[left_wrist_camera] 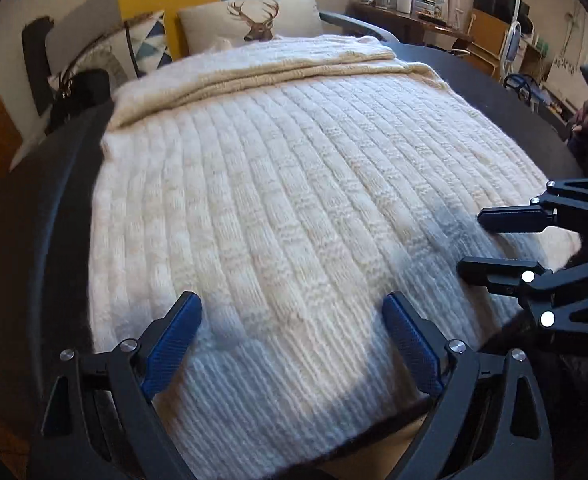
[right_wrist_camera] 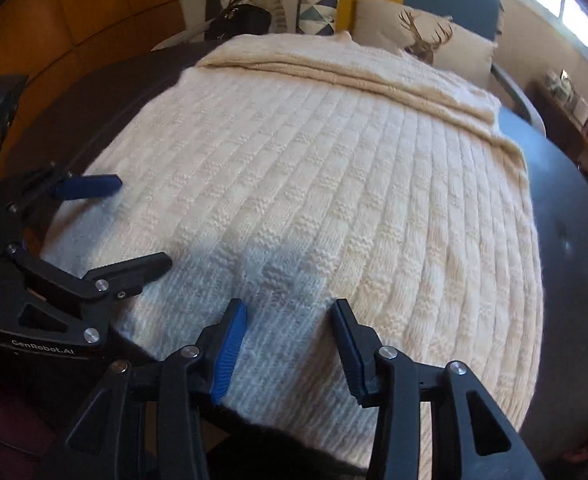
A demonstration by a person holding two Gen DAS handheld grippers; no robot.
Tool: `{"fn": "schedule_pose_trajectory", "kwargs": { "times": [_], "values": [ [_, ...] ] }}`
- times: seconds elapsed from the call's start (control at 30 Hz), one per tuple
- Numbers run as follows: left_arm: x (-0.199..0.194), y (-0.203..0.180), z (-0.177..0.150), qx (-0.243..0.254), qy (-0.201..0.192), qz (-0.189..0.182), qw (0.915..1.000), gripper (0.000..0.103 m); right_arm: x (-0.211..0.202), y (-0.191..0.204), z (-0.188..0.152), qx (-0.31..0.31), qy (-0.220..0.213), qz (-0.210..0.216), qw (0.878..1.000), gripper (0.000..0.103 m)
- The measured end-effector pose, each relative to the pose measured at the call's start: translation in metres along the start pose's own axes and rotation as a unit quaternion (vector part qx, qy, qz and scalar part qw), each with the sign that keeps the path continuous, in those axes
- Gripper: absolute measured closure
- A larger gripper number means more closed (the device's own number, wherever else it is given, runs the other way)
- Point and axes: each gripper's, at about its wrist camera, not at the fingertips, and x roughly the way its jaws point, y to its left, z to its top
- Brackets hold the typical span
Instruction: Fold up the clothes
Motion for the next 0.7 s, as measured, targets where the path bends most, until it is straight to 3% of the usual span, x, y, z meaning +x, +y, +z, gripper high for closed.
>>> {"fn": "schedule_pose_trajectory", "kwargs": {
  "times": [0.13, 0.2, 0.27, 0.37, 0.43, 0.53, 0.63, 0.7],
  "values": [
    [-0.024, 0.013, 0.005, -0.043, -0.049, -0.015, 0.9977, 0.009, -0.012, -0.016, 0.008, 0.032, -0.019, 0.019, 0.999, 0.059],
    [-0.018, 0.014, 0.01, -0.041, -0.045, 0.008, 0.9981, 0.009, -0.009, -0.022, 0.014, 0.04, -0.023, 0.025, 0.999, 0.059],
    [-0.003, 0.019, 0.006, -0.04, -0.017, 0.037, 0.9983, 0.009, 0.0, -0.025, 0.006, 0.028, -0.003, -0.004, 1.0, 0.06],
    [-0.001, 0.032, -0.016, -0.049, -0.011, 0.025, 0.9984, 0.009, -0.004, -0.029, -0.007, 0.009, 0.008, -0.005, 1.0, 0.06],
    [-0.008, 0.037, -0.016, -0.059, -0.026, 0.019, 0.9978, 0.009, -0.007, -0.037, -0.005, 0.018, 0.018, 0.014, 1.0, 0.06],
    [-0.016, 0.046, 0.003, -0.078, -0.055, 0.009, 0.9954, 0.009, -0.013, -0.047, 0.02, 0.035, -0.015, 0.036, 0.999, 0.06],
    [-0.011, 0.057, 0.037, -0.088, -0.075, 0.006, 0.9932, 0.009, 0.0, -0.06, 0.064, 0.039, -0.036, 0.0, 0.999, 0.06],
    [-0.001, 0.059, 0.062, -0.083, -0.074, 0.02, 0.9936, 0.009, 0.013, -0.07, 0.091, 0.048, -0.044, -0.001, 0.998, 0.06]
  ]
}}
